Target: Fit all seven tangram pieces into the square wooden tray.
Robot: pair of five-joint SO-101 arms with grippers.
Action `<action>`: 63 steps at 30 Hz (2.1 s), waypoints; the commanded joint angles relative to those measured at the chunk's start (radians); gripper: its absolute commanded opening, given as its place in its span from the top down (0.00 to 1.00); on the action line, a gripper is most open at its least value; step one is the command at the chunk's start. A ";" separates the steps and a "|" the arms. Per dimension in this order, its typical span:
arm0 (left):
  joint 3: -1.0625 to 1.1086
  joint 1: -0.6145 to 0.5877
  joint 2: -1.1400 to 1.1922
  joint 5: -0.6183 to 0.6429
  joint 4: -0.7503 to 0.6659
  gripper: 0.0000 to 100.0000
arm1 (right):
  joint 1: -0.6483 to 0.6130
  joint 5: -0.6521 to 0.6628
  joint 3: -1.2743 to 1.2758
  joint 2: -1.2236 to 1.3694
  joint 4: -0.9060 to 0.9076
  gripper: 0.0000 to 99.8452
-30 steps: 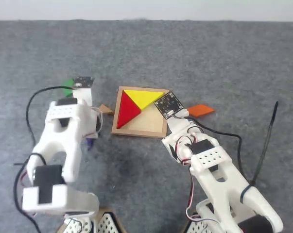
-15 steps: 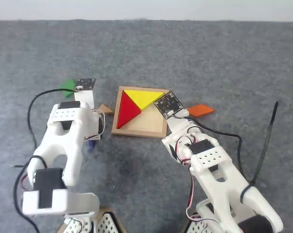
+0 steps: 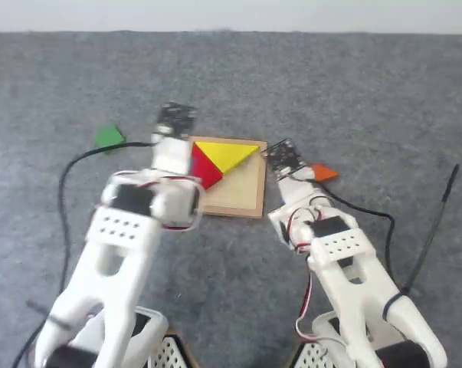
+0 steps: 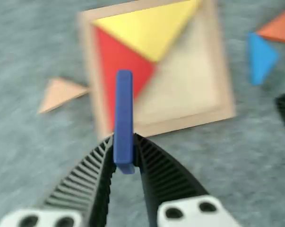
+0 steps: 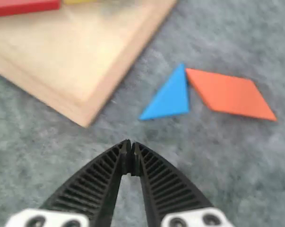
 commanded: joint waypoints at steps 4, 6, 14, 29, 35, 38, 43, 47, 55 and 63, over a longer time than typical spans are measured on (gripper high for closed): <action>-0.269 0.140 0.402 0.075 -0.094 0.99 | 0.042 -0.040 -0.072 -0.024 0.016 0.99; -0.337 0.167 0.512 0.072 -0.094 0.99 | 0.047 -0.040 -0.072 -0.024 0.016 0.99; -0.424 0.175 0.669 0.025 -0.126 0.98 | 0.050 -0.040 -0.072 -0.024 0.016 0.99; -0.407 0.198 0.743 -0.078 -0.292 0.97 | 0.042 -0.040 -0.072 -0.024 0.016 0.99; -0.414 0.186 0.746 -0.080 -0.272 0.95 | 0.042 -0.040 -0.072 -0.024 0.016 0.99; -0.414 0.189 0.741 -0.083 -0.238 0.91 | 0.042 -0.040 -0.072 -0.024 0.016 0.99; -0.420 0.189 0.740 -0.107 -0.201 0.77 | 0.042 -0.040 -0.071 -0.024 0.016 0.99; -0.470 0.192 0.740 -0.101 -0.118 0.73 | 0.042 -0.040 -0.071 -0.024 0.016 0.99; -0.394 0.247 0.591 -0.100 -0.094 0.75 | 0.042 -0.038 -0.071 -0.024 0.015 0.99; -0.260 0.281 0.508 -0.068 -0.198 0.75 | 0.051 -0.012 -0.071 -0.024 0.015 0.99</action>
